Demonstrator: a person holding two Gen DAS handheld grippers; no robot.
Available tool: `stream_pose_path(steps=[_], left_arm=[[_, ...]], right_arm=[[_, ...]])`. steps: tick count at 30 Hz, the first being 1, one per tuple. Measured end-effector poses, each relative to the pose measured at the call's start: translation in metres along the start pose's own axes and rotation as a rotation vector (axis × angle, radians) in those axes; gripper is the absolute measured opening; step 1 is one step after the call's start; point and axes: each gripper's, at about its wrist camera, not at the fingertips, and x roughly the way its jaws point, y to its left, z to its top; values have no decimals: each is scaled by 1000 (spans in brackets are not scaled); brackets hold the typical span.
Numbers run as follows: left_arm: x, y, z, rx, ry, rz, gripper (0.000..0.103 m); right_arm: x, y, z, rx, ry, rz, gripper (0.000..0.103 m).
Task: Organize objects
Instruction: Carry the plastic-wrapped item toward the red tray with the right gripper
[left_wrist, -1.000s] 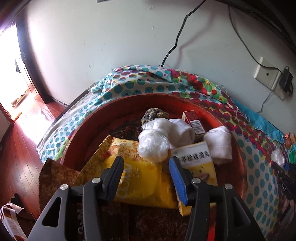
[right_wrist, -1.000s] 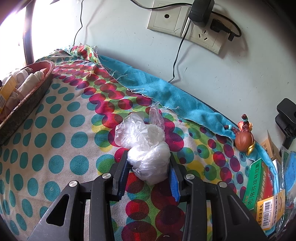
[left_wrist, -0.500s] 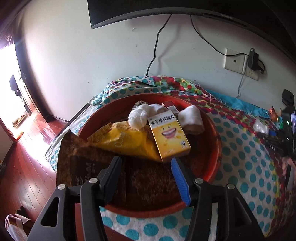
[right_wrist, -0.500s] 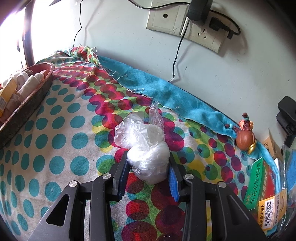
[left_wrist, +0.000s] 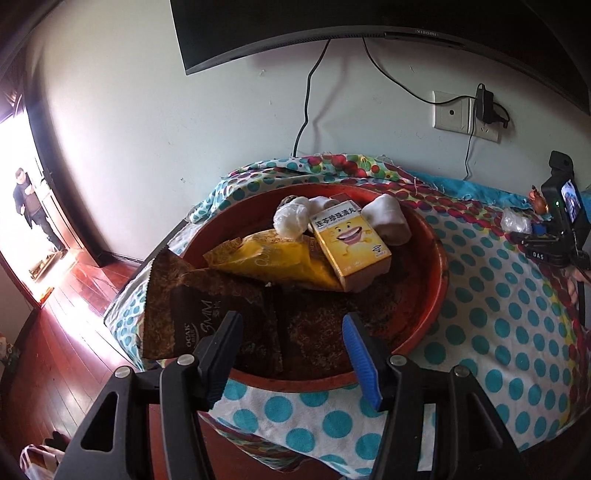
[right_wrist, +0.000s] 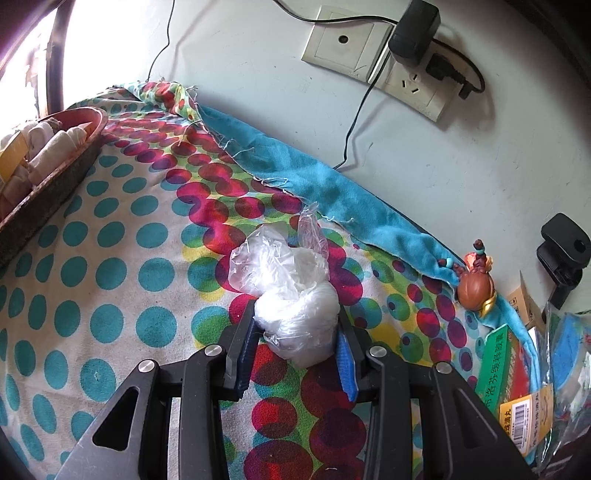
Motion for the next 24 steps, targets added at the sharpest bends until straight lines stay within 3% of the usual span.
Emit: stream_pose_path(steps=[6, 15, 20, 24], left_arm=[[-6, 23, -7, -35, -7, -10, 58], [-20, 56, -17, -66, -55, 12, 58], [-21, 69, -27, -105, -57, -6, 58], [-20, 79, -33, -144, -44, -14, 58]], right_arm=[[1, -5, 3, 99, 41, 6, 36], [-3, -11, 3, 371, 75, 67, 36], [-40, 31, 29, 302, -5, 139, 36], [-74, 83, 51, 225, -60, 263, 36]])
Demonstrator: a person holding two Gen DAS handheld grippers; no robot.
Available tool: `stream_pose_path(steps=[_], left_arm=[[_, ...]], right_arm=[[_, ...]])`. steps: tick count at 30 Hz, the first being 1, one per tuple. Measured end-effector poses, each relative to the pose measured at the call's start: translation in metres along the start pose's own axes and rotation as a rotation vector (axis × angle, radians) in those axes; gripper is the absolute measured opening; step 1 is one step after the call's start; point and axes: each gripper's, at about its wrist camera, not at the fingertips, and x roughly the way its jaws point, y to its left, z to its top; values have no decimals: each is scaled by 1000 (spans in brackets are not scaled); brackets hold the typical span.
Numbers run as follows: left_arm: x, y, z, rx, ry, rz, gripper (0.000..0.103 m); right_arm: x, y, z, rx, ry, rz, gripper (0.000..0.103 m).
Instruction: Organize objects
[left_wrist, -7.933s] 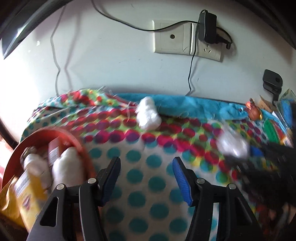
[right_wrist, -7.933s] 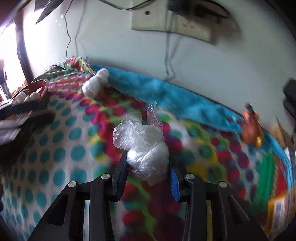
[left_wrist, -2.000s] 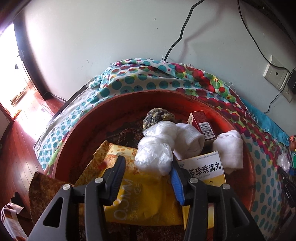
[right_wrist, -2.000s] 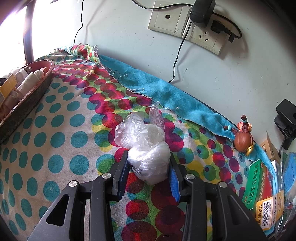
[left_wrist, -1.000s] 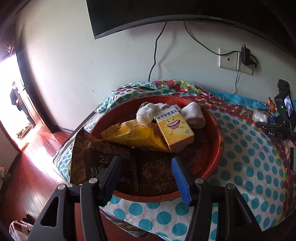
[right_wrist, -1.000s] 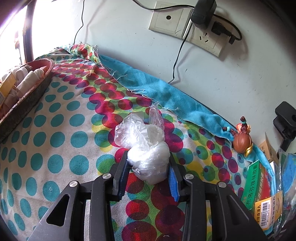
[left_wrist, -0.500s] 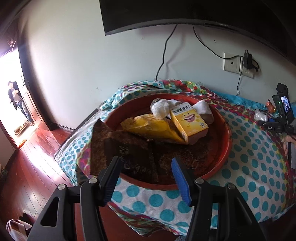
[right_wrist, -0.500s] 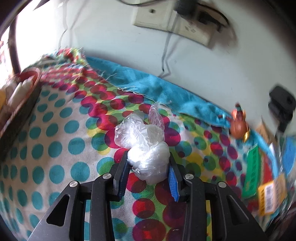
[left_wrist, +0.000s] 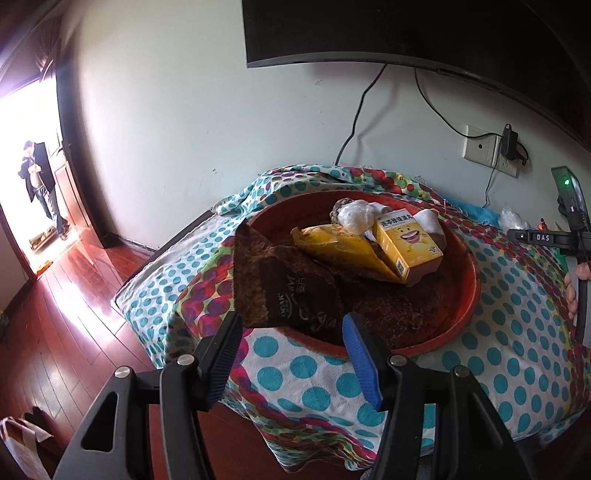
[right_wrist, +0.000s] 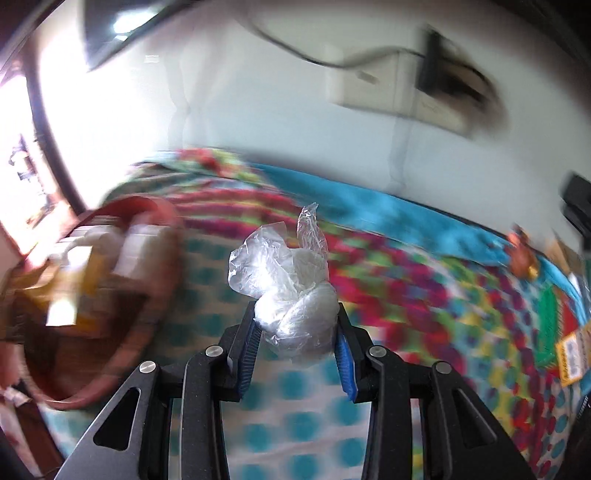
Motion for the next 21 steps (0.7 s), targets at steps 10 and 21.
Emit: stream_pose_path(steps=[10, 21], left_arm=[[1, 23, -2, -81, 25, 69, 58], [2, 22, -5, -77, 84, 67, 58]], right_arm=[[-25, 167, -34, -248, 82, 346, 36], [14, 208, -43, -318, 206, 248, 36]])
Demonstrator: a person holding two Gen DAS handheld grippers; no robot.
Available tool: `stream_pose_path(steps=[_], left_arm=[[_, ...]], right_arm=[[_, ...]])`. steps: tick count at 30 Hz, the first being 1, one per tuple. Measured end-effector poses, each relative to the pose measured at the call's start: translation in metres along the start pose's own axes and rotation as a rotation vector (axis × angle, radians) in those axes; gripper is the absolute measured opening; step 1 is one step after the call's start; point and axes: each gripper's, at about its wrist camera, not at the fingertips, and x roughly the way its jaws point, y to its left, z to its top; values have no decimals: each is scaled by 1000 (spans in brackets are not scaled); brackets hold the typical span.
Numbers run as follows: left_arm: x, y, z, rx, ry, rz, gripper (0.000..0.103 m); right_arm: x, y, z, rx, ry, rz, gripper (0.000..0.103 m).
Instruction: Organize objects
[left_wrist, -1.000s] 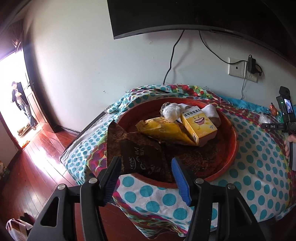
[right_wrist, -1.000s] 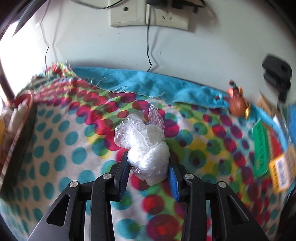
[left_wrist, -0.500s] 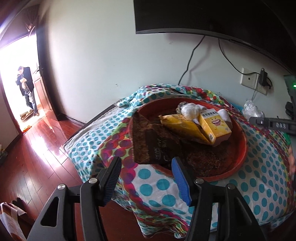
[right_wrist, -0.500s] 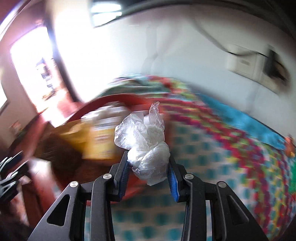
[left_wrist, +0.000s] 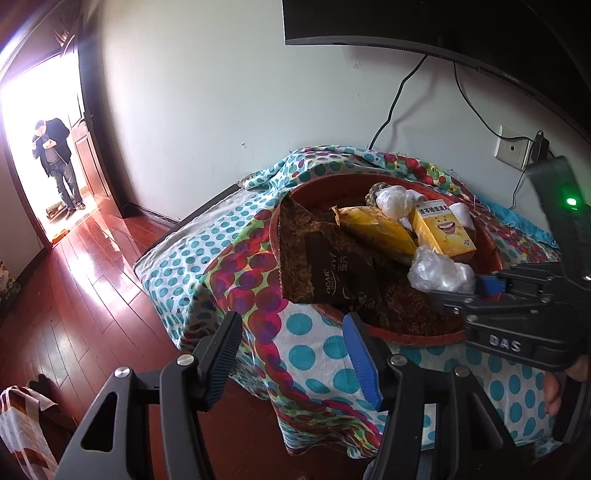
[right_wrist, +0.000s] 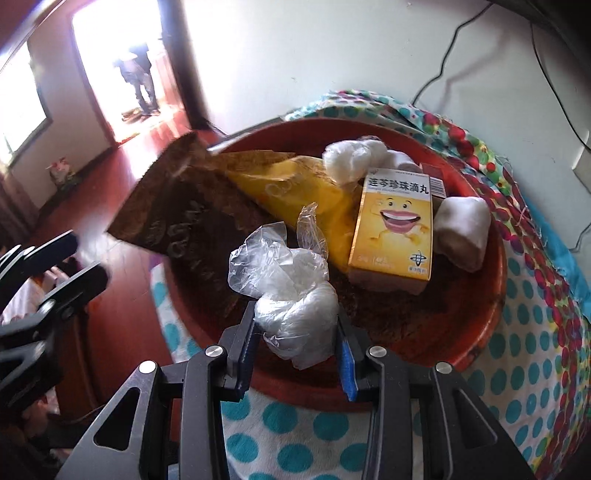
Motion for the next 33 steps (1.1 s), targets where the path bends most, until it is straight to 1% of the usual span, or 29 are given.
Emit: stream_pose_path(steps=[2, 6, 9, 14, 15, 16, 17, 18, 20, 22, 23, 24, 26, 27, 29, 31, 33], left_arm=[[0, -1, 2, -3, 8, -7, 58], [4, -4, 5, 4, 40, -26, 58], [8, -8, 7, 2, 65, -48, 58], [9, -21, 14, 24, 82, -53, 58], [10, -23, 15, 28, 86, -60, 58], [10, -25, 16, 31, 89, -65, 58], [10, -28, 17, 35, 90, -63, 58], [11, -30, 19, 38, 91, -61, 58], [12, -34, 21, 48, 95, -55, 58], [12, -38, 23, 54, 98, -56, 58], [12, -40, 24, 55, 103, -56, 59], [12, -40, 24, 54, 105, -56, 60], [13, -43, 25, 56, 112, -45, 65], [13, -46, 26, 62, 116, -35, 67], [13, -52, 27, 75, 119, -22, 67], [14, -58, 29, 87, 129, -12, 67], [13, -65, 32, 96, 135, -18, 67]], right_arm=[[5, -7, 7, 14, -5, -48, 36], [8, -20, 18, 40, -17, -93, 36], [10, -32, 25, 61, -21, -104, 36], [11, -37, 26, 65, -6, -100, 39], [10, -36, 25, 62, -7, -102, 45], [8, -35, 23, 58, -8, -98, 52], [6, -35, 22, 57, -7, -101, 57], [3, -34, 20, 58, -8, -109, 66], [-7, -35, 16, 67, -25, -110, 73], [-18, -37, 10, 76, -35, -108, 83], [-24, -38, 7, 81, -41, -108, 85], [-32, -39, 3, 91, -47, -124, 89], [-41, -40, -3, 105, -37, -149, 91], [-47, -40, -7, 111, -31, -145, 92], [-58, -41, -15, 123, -29, -143, 94], [-71, -39, -24, 122, -27, -161, 97], [-79, -36, -31, 118, -21, -168, 98]])
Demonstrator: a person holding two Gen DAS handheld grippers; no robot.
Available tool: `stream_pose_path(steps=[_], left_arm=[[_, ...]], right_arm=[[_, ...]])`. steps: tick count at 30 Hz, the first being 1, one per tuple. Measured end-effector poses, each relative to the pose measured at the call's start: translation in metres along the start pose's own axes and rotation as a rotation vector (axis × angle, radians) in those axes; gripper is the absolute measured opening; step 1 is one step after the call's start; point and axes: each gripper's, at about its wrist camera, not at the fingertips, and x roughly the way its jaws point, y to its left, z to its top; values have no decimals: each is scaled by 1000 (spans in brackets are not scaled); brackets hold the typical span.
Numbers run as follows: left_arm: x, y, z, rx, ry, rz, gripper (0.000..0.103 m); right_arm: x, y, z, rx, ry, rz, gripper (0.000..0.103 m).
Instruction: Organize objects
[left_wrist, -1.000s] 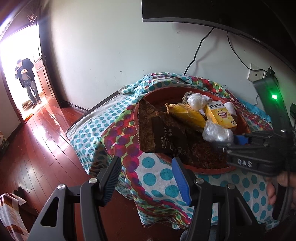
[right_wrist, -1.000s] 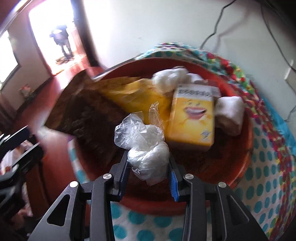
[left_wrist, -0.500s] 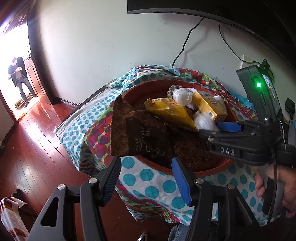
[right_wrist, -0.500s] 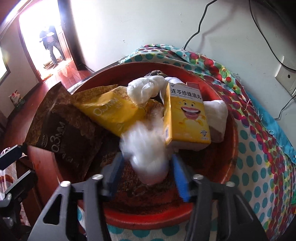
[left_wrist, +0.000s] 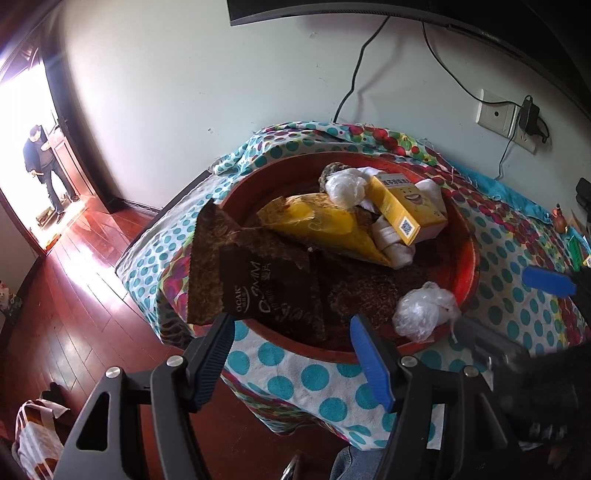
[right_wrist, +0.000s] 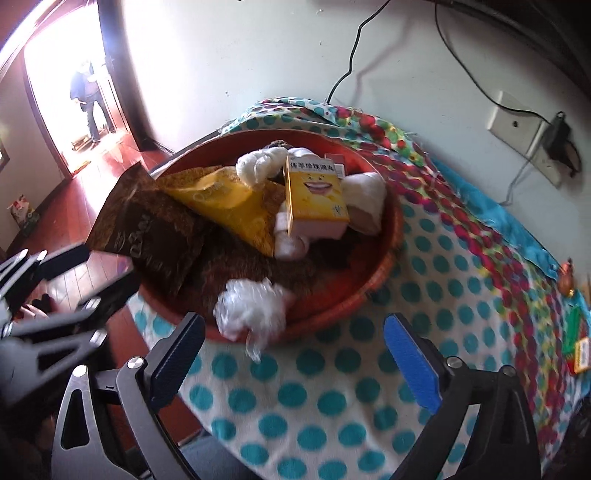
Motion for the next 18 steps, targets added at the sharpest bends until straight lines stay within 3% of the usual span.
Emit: stream_pose_path(steps=[8, 18], left_arm=[[-13, -20, 16, 45, -30, 44, 67], [-4, -33, 28, 37, 42, 26, 67]], right_arm=[[-28, -6, -22, -4, 17, -62, 99], [-37, -7, -21, -6, 55, -57, 99]])
